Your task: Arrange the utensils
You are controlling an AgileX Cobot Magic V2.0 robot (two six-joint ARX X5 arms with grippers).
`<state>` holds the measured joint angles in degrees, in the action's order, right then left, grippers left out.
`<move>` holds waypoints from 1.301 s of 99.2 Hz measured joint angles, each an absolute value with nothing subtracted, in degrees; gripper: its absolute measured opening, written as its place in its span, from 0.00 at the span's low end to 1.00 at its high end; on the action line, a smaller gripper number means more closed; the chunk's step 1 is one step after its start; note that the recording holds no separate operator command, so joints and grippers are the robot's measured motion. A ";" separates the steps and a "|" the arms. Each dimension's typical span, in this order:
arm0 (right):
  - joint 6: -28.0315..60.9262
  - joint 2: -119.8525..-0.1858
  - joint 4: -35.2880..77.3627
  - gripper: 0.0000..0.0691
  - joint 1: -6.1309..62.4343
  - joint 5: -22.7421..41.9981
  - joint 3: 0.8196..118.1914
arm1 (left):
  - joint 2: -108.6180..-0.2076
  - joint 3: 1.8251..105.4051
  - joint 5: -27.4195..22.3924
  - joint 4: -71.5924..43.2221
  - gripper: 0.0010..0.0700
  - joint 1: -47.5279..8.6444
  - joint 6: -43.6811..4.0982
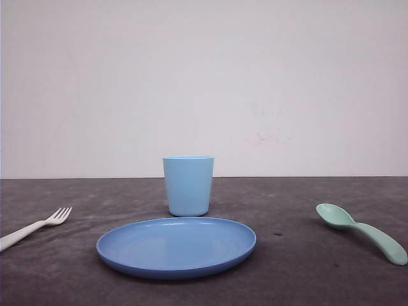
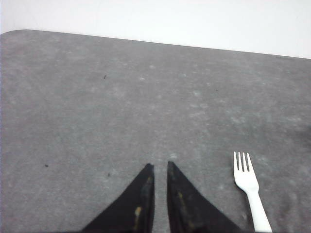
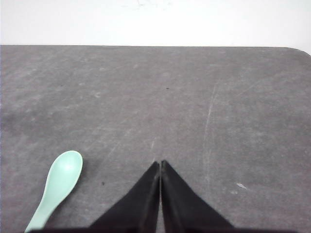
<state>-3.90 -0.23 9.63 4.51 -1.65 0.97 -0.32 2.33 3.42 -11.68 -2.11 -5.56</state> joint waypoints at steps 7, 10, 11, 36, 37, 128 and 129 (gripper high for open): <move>-4.23 -0.23 9.65 0.01 4.51 -1.67 0.97 | -0.32 2.33 3.42 -11.68 0.02 -2.11 -5.56; -4.43 -0.23 9.67 0.01 4.51 -1.69 0.97 | -0.32 2.33 3.42 -11.68 0.02 -2.11 -5.56; -4.54 -0.23 9.67 0.01 4.51 -1.67 0.97 | -0.32 2.33 3.42 -11.68 0.02 -2.11 -5.56; -5.45 -0.23 10.02 0.01 4.51 -1.69 0.97 | -0.32 2.33 3.42 -11.66 0.02 -2.11 -5.58; -5.50 -0.23 10.02 0.01 4.51 -1.69 0.97 | -0.32 2.33 3.42 -11.66 0.02 -2.11 -5.58; -19.00 -17.56 30.48 0.01 4.51 -9.06 39.48 | -11.88 29.89 -9.76 -19.49 0.02 -2.11 -22.06; -18.55 -18.09 31.16 0.01 4.51 -9.06 40.16 | -12.43 30.65 -9.82 -20.12 0.02 -2.11 -21.54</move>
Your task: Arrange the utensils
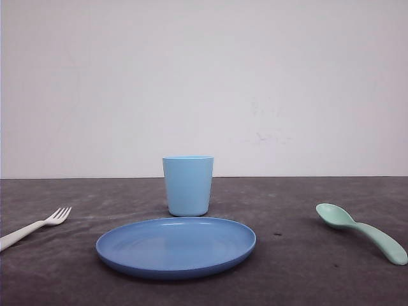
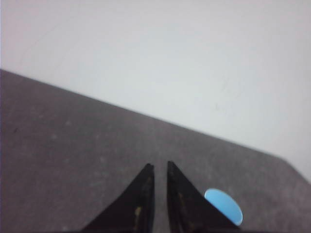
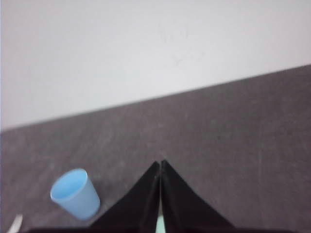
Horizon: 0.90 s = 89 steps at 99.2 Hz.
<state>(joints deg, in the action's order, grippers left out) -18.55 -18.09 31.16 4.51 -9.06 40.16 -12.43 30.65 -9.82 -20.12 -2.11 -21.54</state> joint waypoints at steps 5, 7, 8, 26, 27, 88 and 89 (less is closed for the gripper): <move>-17.08 -20.75 34.39 0.01 4.51 -9.08 43.33 | -15.20 34.50 -9.98 -23.40 0.02 -2.11 -19.33; -16.27 -22.13 35.92 0.01 4.51 -9.08 44.71 | -16.62 36.32 -10.02 -24.93 0.02 -2.11 -18.11; -15.99 -22.61 36.49 0.01 4.51 -9.08 45.23 | -17.17 37.06 -10.02 -25.54 0.02 -2.11 -17.58; -10.94 -30.85 42.06 0.01 4.51 -9.06 48.73 | -26.55 45.10 -10.09 -32.23 0.02 -2.11 -9.30; -10.70 -31.31 42.33 0.01 4.51 -9.04 48.73 | -26.98 45.17 -10.09 -32.25 0.02 -2.11 -8.97; -5.28 -54.92 44.42 0.01 4.54 -4.45 48.71 | -44.95 45.15 -8.34 -36.97 0.02 -2.11 -3.31; -5.26 -54.98 44.42 0.01 4.54 -4.45 48.71 | -44.95 45.15 -8.34 -36.97 0.02 -2.11 -3.29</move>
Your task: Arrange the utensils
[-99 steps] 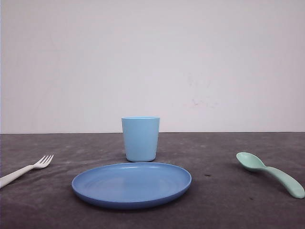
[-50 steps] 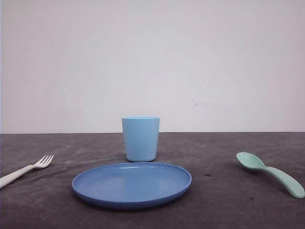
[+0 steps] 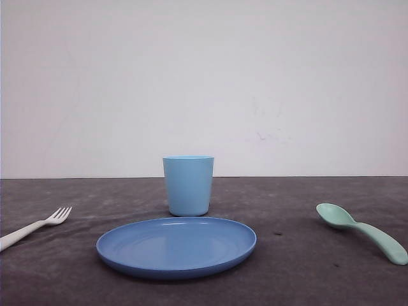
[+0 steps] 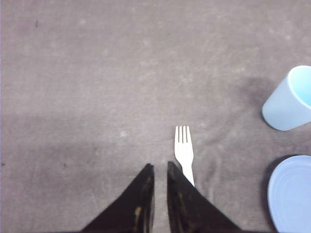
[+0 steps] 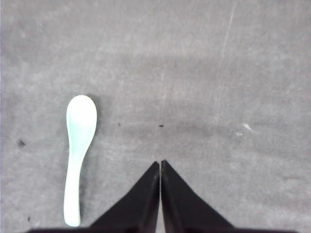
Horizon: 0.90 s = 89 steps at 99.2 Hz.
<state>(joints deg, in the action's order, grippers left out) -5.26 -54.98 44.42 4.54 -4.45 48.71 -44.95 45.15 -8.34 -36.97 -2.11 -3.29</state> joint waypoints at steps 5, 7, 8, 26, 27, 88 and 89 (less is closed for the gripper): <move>-5.08 -55.24 44.42 0.01 4.54 -4.45 48.71 | -44.97 45.15 -8.32 -37.01 0.04 -2.11 -3.11; -4.93 -55.29 44.42 0.03 4.54 -4.47 48.71 | -44.97 45.17 -8.32 -37.01 0.06 -2.11 -3.07; -4.89 -55.29 44.42 0.04 4.54 -4.47 48.71 | -44.97 45.15 -8.32 -37.01 0.07 -2.11 -3.05; -4.69 -55.29 44.40 0.54 4.54 -4.47 48.71 | -44.99 45.15 -8.29 -37.01 0.56 -2.11 -2.96; -4.69 -55.29 44.40 0.57 4.54 -4.47 48.71 | -44.99 45.15 -8.29 -37.01 0.58 -2.11 -2.96; -4.47 -55.29 43.07 0.98 4.54 -4.49 48.71 | -63.07 45.15 -8.88 -34.02 0.78 -11.16 -7.40; -4.47 -55.29 43.07 0.98 4.54 -4.49 48.71 | -63.57 45.15 -8.86 -33.82 0.78 -11.35 -7.49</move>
